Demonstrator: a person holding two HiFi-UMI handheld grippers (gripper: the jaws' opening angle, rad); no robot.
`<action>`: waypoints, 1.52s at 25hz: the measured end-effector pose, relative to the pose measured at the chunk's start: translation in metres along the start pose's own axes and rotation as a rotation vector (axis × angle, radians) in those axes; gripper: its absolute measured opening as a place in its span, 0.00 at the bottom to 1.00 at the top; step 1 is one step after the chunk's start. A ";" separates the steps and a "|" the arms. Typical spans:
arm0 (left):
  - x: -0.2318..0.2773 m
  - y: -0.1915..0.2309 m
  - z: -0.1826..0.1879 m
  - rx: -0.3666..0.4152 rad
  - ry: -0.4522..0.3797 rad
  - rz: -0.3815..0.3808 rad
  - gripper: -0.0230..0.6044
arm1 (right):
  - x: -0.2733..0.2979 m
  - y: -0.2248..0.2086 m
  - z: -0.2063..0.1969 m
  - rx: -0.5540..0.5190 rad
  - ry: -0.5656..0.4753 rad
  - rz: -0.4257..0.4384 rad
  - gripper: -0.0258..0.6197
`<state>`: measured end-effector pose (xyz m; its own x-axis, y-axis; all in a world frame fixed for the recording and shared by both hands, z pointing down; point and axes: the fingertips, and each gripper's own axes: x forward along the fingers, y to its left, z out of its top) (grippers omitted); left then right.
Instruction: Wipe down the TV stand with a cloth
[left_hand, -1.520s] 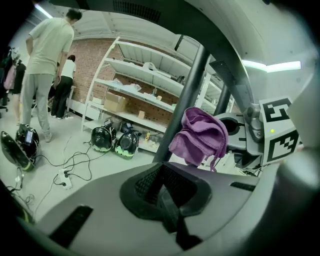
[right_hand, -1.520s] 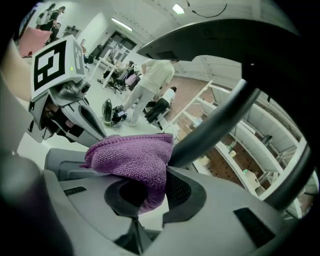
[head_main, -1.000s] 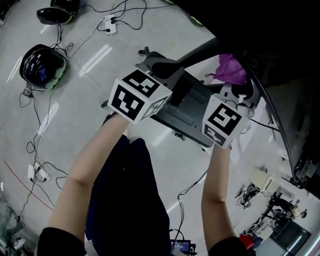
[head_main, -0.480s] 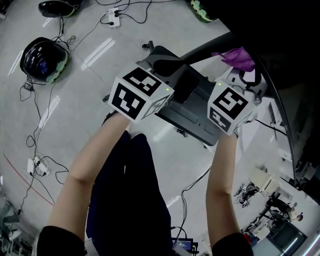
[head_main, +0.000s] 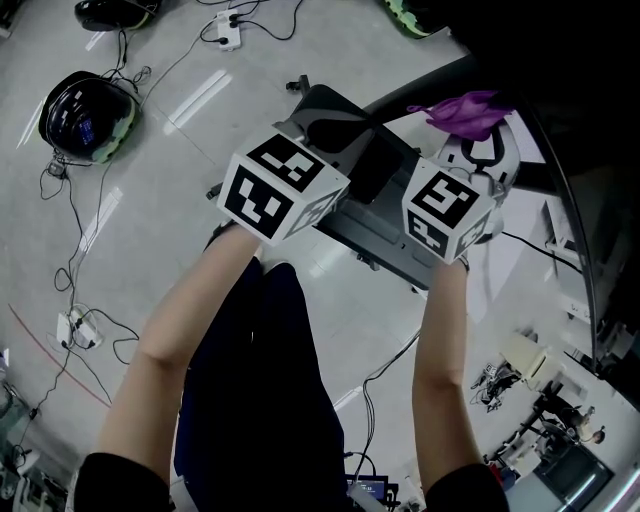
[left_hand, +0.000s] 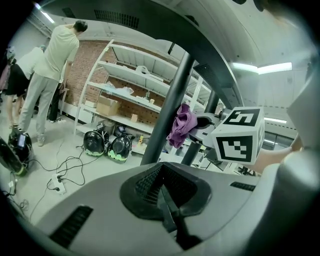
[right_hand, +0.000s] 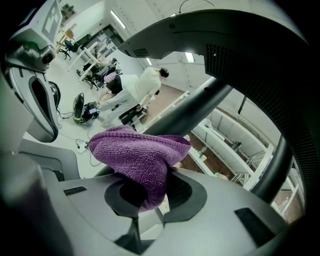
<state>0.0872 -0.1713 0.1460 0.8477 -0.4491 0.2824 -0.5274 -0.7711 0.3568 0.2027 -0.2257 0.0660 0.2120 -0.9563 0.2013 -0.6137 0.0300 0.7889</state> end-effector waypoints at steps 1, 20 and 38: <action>0.000 0.000 -0.003 -0.001 0.004 0.000 0.05 | 0.001 0.005 -0.003 -0.004 0.008 0.012 0.16; 0.004 0.014 -0.034 -0.043 0.040 0.036 0.05 | 0.036 0.092 -0.071 0.033 0.194 0.401 0.16; 0.002 0.016 -0.046 -0.053 0.060 0.047 0.05 | 0.058 0.146 -0.120 0.121 0.294 0.686 0.16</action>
<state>0.0781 -0.1637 0.1931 0.8180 -0.4547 0.3524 -0.5699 -0.7241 0.3884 0.2166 -0.2419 0.2620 -0.0637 -0.6170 0.7844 -0.7570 0.5420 0.3649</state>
